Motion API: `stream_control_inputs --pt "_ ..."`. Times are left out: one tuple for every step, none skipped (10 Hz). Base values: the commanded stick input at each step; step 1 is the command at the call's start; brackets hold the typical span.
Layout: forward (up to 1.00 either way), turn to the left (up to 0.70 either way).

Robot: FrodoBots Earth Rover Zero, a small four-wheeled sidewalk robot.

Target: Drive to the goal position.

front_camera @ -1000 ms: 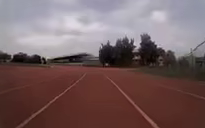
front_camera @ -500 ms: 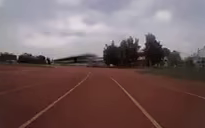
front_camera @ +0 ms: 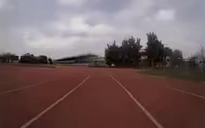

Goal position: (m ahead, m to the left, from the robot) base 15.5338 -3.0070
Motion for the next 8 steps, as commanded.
stream_control_inputs --pt "0.45 0.25" --pt "0.45 0.27" --pt "0.45 0.27" --pt "0.45 0.27" --pt "0.45 0.27" --pt "0.45 0.27" --pt "0.45 0.27" --pt "0.45 0.27"
